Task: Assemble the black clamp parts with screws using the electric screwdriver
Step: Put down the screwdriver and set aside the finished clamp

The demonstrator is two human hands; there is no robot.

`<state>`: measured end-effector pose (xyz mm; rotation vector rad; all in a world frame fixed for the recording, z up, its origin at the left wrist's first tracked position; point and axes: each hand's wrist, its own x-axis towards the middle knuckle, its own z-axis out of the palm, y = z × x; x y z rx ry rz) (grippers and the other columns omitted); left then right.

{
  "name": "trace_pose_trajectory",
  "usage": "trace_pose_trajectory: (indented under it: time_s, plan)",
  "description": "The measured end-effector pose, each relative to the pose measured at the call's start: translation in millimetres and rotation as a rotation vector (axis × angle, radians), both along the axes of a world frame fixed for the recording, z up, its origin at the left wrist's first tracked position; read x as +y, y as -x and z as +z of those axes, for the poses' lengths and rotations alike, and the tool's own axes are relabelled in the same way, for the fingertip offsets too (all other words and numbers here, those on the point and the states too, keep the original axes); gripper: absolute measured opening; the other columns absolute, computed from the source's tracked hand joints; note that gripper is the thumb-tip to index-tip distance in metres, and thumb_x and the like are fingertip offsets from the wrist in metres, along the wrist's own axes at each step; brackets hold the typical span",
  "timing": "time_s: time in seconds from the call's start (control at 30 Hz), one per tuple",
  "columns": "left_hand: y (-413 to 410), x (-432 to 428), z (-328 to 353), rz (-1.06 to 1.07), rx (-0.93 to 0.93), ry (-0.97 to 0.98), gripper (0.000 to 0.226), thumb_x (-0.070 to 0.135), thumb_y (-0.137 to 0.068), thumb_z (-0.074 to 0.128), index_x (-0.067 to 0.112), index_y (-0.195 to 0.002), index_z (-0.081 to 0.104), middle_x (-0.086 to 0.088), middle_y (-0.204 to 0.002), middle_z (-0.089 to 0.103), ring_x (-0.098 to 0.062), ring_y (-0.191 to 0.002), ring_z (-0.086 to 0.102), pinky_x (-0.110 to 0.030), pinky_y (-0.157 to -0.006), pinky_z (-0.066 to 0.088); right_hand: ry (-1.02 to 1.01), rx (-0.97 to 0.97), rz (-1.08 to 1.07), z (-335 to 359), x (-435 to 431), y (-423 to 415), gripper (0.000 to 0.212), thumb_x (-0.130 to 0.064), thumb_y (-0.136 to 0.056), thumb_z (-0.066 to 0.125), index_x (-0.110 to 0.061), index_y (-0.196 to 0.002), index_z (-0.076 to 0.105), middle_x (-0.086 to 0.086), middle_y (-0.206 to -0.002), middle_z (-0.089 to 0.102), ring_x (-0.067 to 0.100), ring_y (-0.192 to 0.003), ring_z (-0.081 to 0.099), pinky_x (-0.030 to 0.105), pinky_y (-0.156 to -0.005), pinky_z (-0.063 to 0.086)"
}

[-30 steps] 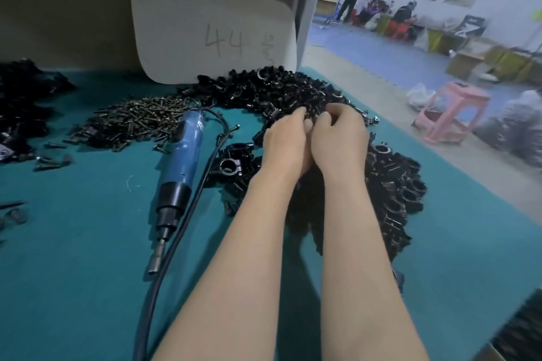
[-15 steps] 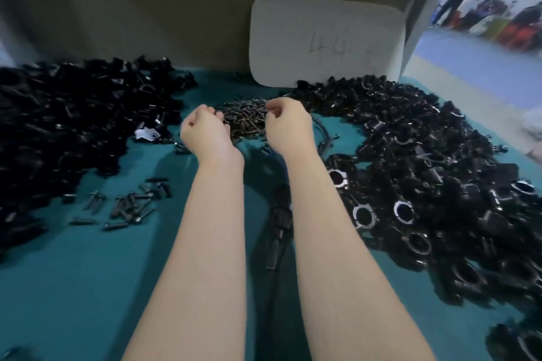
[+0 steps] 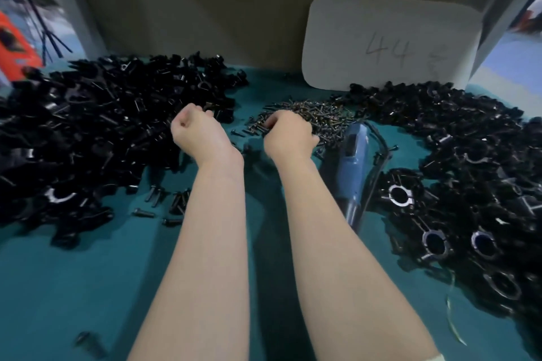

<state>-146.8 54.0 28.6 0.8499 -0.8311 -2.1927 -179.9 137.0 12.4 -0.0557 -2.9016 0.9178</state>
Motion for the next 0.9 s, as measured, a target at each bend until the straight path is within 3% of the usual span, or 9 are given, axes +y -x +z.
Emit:
trace_pose_trajectory:
  time_s: [0.1,0.23,0.37,0.47,0.53,0.6,0.73,0.8,0.9]
  plan:
    - [-2,12,-4,-0.047,-0.038,0.016,0.019,0.012,-0.099,0.041,0.014,-0.108,0.057,0.002,-0.092,0.056,-0.010,-0.083,0.056,-0.021,-0.068,0.042,0.304,0.146,-0.002,9,16,-2,0.017,-0.020,-0.093,0.057,-0.021,-0.110,0.061,-0.001,-0.113,0.062,0.020,-0.107,0.054,0.032,-0.091,0.038]
    - [-2,29,-2,-0.294,0.007,0.159,0.023,0.012,-0.099,0.042,0.024,-0.106,0.060,0.000,-0.097,0.061,-0.010,-0.082,0.059,-0.018,-0.063,0.043,0.700,0.129,0.100,30,43,-6,0.004,-0.018,-0.091,0.061,-0.015,-0.090,0.063,-0.003,-0.074,0.061,0.013,-0.072,0.058,0.022,-0.065,0.044]
    - [-3,57,9,-0.688,0.183,0.369,0.015,0.018,-0.099,0.052,0.025,-0.100,0.065,-0.009,-0.115,0.066,-0.020,-0.106,0.063,-0.031,-0.088,0.053,0.796,0.109,0.084,34,70,-11,0.011,-0.018,-0.093,0.059,-0.014,-0.088,0.068,-0.001,-0.072,0.063,0.012,-0.067,0.057,0.025,-0.064,0.049]
    - [-3,86,15,-0.848,0.245,0.396,0.009,0.012,-0.095,0.060,0.014,-0.103,0.064,-0.007,-0.097,0.066,-0.014,-0.079,0.067,-0.025,-0.074,0.057,0.920,0.127,-0.057,34,94,-15,0.017,-0.017,-0.092,0.060,-0.019,-0.077,0.066,-0.005,-0.066,0.062,0.004,-0.057,0.056,0.021,-0.055,0.048]
    - [0,108,20,-0.902,0.179,0.402,0.020,0.014,-0.093,0.063,0.009,-0.112,0.061,-0.007,-0.090,0.066,-0.012,-0.067,0.064,-0.023,-0.068,0.057,0.891,0.209,-0.172,32,110,-17,0.016,-0.016,-0.090,0.061,-0.020,-0.075,0.065,-0.003,-0.071,0.065,0.008,-0.064,0.060,0.030,-0.069,0.055]
    - [6,130,22,-0.927,0.118,0.445,0.027,0.013,-0.094,0.062,0.006,-0.120,0.059,-0.008,-0.093,0.065,-0.014,-0.071,0.062,-0.024,-0.067,0.056,0.863,0.271,-0.238,31,125,-17,0.009,-0.015,-0.089,0.062,-0.015,-0.083,0.068,0.004,-0.085,0.069,0.016,-0.081,0.064,0.039,-0.084,0.055]
    - [22,166,23,-0.835,0.061,0.448,0.021,0.005,-0.098,0.052,0.001,-0.118,0.056,-0.012,-0.099,0.058,-0.022,-0.076,0.061,-0.028,-0.070,0.057,0.569,0.298,-0.413,31,161,0,0.029,-0.021,-0.096,0.048,-0.012,-0.120,0.063,0.011,-0.123,0.062,0.026,-0.116,0.054,0.034,-0.101,0.041]
    - [31,176,25,-0.820,0.076,0.319,0.022,0.000,-0.099,0.043,0.002,-0.120,0.050,-0.012,-0.098,0.055,-0.022,-0.068,0.060,-0.026,-0.066,0.055,0.349,0.131,-0.543,27,178,14,0.039,-0.023,-0.097,0.043,-0.020,-0.136,0.049,0.016,-0.145,0.038,0.032,-0.134,0.033,0.037,-0.110,0.027]
    - [45,186,28,-0.838,0.100,0.126,0.027,-0.007,-0.098,0.031,0.003,-0.118,0.045,-0.026,-0.122,0.053,-0.021,-0.067,0.059,-0.022,-0.058,0.053,0.090,-0.165,-0.635,23,192,34,0.045,-0.023,-0.093,0.046,-0.016,-0.137,0.044,0.024,-0.153,0.016,0.039,-0.141,0.013,0.046,-0.118,0.008]
